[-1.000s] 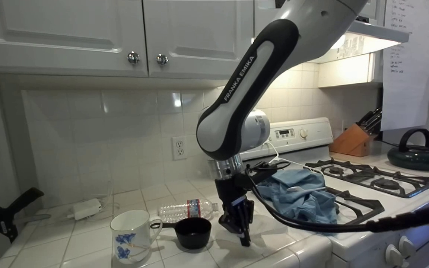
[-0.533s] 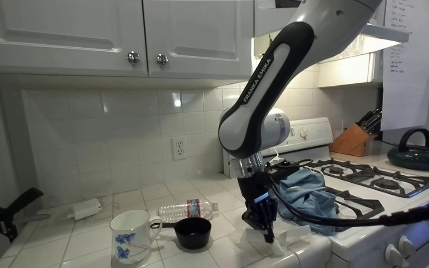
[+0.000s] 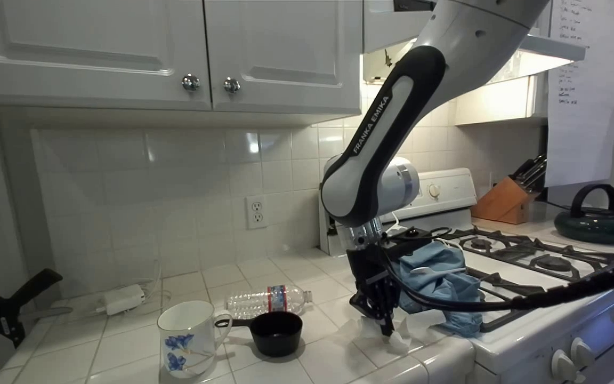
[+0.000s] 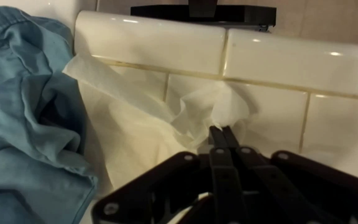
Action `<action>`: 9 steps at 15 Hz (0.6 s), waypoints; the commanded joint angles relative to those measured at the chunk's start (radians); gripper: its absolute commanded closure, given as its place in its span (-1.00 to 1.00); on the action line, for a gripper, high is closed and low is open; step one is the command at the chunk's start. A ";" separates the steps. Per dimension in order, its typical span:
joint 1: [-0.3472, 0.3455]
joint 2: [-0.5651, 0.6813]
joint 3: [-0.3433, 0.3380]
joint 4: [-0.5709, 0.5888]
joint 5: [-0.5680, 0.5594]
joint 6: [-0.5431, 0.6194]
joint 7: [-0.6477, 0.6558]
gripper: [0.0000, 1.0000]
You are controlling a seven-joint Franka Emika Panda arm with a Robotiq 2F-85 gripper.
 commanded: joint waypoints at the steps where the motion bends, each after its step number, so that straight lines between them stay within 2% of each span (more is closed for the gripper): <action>1: 0.004 0.048 -0.037 0.070 -0.023 0.026 0.074 1.00; 9: -0.007 0.172 -0.097 0.240 -0.025 0.004 0.123 1.00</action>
